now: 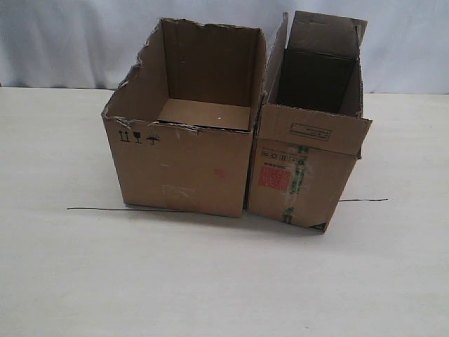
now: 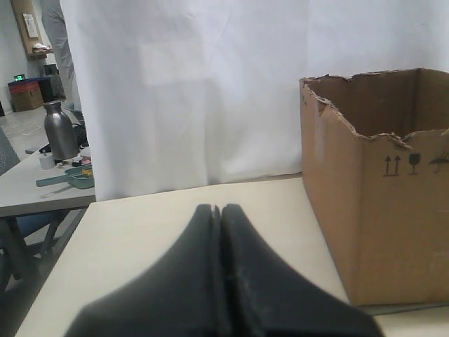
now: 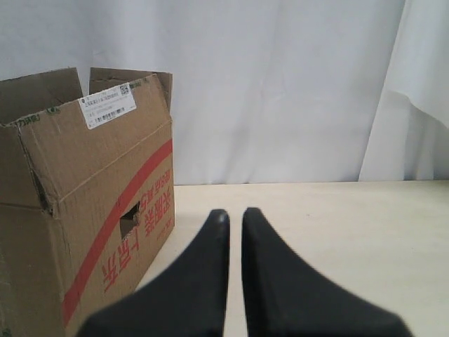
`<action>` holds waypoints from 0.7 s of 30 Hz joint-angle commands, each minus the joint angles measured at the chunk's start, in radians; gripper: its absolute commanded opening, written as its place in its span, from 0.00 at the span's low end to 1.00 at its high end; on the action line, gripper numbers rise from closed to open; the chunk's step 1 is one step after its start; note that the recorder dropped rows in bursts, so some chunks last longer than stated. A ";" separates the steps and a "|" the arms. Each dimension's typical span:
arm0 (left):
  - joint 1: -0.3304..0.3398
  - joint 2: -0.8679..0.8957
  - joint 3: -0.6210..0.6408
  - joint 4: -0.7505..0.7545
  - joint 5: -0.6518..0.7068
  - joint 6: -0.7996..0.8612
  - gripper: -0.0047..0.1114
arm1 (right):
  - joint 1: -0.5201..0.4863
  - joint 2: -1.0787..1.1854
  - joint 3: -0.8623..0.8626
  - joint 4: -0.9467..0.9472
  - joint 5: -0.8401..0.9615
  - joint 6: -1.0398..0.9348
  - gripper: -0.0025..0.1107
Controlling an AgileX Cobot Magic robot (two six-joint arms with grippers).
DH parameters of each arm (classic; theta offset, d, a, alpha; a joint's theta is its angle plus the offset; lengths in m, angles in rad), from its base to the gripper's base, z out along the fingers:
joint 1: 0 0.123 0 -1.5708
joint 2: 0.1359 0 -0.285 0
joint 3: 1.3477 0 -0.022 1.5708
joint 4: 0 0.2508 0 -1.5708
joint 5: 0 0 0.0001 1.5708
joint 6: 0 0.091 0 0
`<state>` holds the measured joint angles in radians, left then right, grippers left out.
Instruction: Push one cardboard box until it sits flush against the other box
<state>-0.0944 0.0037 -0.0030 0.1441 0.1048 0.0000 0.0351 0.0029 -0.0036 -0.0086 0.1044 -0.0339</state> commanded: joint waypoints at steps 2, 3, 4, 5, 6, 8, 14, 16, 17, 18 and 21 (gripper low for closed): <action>0.001 -0.004 0.003 0.001 -0.013 0.000 0.04 | -0.003 -0.003 0.004 0.002 0.005 -0.006 0.07; 0.001 -0.004 0.003 0.001 -0.013 0.000 0.04 | -0.003 -0.003 0.004 0.002 0.005 -0.006 0.07; 0.001 -0.004 0.003 0.001 -0.013 0.000 0.04 | -0.003 -0.003 0.004 0.002 0.005 -0.006 0.07; 0.001 -0.004 0.003 0.001 -0.013 0.000 0.04 | -0.003 -0.003 0.004 0.002 0.005 -0.006 0.07; 0.001 -0.004 0.003 0.001 -0.013 0.000 0.04 | -0.003 -0.003 0.004 0.002 0.005 -0.006 0.07; 0.001 -0.004 0.003 0.001 -0.013 0.000 0.04 | -0.003 -0.003 0.004 0.002 0.005 -0.006 0.07; 0.001 -0.004 0.003 0.001 -0.013 0.000 0.04 | -0.003 -0.003 0.004 0.002 0.005 -0.006 0.07; 0.001 -0.004 0.003 0.001 -0.013 0.000 0.04 | -0.003 -0.003 0.004 0.002 0.005 -0.006 0.07; 0.001 -0.004 0.003 0.001 -0.007 0.000 0.04 | -0.003 -0.003 0.004 0.002 0.005 -0.006 0.07; 0.001 -0.004 0.003 0.001 -0.007 0.000 0.04 | -0.003 -0.003 0.004 0.002 0.005 -0.006 0.07; 0.001 -0.004 0.003 0.001 -0.005 0.000 0.04 | -0.003 -0.003 0.004 0.002 0.005 -0.006 0.07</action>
<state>-0.0944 0.0037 -0.0030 0.1441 0.1048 0.0000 0.0351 0.0029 -0.0036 -0.0086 0.1044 -0.0339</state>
